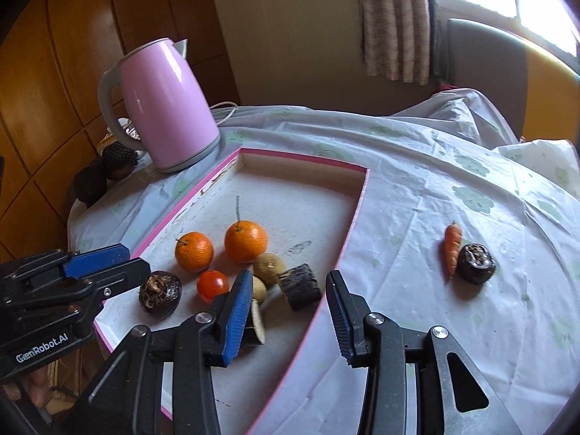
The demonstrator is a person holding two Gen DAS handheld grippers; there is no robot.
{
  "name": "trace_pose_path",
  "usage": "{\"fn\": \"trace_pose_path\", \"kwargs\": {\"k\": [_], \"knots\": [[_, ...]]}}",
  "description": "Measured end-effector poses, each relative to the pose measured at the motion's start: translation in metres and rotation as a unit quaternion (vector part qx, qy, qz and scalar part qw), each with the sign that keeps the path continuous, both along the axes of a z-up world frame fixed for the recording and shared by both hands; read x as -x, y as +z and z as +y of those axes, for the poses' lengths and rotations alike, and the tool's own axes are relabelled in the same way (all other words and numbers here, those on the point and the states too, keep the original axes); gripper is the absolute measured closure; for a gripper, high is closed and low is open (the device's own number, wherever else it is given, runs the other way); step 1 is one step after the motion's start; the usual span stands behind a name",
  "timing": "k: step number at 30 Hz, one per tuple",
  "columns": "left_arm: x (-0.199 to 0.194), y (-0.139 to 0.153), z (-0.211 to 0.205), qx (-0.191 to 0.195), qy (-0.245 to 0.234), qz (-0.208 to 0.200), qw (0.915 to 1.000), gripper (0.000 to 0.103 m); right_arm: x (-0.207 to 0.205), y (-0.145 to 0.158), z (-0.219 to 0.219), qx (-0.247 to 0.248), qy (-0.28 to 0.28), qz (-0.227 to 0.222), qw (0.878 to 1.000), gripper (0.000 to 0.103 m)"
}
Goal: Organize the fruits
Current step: 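Move both grippers back toward the carrot and dark shell fruit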
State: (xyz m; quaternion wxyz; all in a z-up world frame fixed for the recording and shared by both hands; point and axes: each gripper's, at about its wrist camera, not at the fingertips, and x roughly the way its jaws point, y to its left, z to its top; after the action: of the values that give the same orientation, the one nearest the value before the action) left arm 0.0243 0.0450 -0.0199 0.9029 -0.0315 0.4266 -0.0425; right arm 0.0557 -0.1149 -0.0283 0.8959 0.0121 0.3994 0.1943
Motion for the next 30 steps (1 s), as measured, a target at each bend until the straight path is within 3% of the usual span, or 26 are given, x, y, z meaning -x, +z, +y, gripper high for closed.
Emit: {"fn": "trace_pose_path", "kwargs": {"k": [30], "knots": [[-0.011, 0.001, -0.073, -0.027, -0.091, 0.004, 0.9955, 0.069, -0.001, -0.022, -0.133, 0.001, -0.171, 0.019, 0.985, 0.057]]}}
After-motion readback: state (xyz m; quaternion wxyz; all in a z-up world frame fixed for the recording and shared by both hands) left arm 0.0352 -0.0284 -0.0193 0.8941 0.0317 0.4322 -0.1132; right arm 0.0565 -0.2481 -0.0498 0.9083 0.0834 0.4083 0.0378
